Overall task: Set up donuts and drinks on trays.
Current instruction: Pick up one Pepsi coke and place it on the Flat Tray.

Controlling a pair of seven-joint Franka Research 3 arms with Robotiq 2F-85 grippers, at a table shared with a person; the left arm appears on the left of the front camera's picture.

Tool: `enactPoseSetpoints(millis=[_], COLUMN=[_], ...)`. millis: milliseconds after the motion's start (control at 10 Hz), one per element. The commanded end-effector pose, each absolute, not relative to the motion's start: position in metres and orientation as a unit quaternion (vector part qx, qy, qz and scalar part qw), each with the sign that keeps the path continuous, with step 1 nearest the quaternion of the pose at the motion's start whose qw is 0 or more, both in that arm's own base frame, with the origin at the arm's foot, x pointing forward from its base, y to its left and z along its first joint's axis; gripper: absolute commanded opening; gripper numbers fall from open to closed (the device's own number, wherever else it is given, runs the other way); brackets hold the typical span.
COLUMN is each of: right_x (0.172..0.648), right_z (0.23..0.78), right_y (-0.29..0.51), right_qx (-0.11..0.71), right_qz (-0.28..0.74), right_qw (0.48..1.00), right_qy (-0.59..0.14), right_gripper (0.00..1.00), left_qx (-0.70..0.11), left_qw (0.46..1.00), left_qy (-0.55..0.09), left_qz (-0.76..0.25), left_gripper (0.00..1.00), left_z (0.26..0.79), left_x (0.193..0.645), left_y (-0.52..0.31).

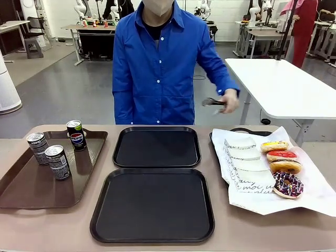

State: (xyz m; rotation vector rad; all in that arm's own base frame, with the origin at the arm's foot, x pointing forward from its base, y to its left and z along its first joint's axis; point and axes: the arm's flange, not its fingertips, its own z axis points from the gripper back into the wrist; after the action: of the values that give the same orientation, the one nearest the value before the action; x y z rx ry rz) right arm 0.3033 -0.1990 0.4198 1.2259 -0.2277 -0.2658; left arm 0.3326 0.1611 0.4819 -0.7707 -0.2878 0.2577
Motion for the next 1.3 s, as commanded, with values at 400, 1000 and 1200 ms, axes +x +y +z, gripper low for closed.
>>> enactPoseSetpoints(millis=[400, 1000, 1200], right_x=[0.306, 0.306, 0.306], right_z=[0.419, 0.419, 0.419], right_y=[-0.197, -0.197, -0.197], right_qx=[0.576, 0.576, 0.576], right_qz=[-0.122, -0.122, -0.122], right_qw=[0.801, 0.801, 0.801], right_qy=[-0.107, -0.107, -0.107], right_gripper=[1.00, 1.00, 1.00], left_qx=[-0.192, -0.016, 0.022], left_qw=[0.977, 0.999, 0.998], left_qy=[-0.080, -0.001, 0.002], left_qz=[0.047, -0.049, -0.067], left_gripper=[1.00, 1.00, 1.00], left_z=[0.550, 0.513, 0.488], left_x=[0.395, 0.420, 0.401], left_y=[0.100, -0.047, -0.084])
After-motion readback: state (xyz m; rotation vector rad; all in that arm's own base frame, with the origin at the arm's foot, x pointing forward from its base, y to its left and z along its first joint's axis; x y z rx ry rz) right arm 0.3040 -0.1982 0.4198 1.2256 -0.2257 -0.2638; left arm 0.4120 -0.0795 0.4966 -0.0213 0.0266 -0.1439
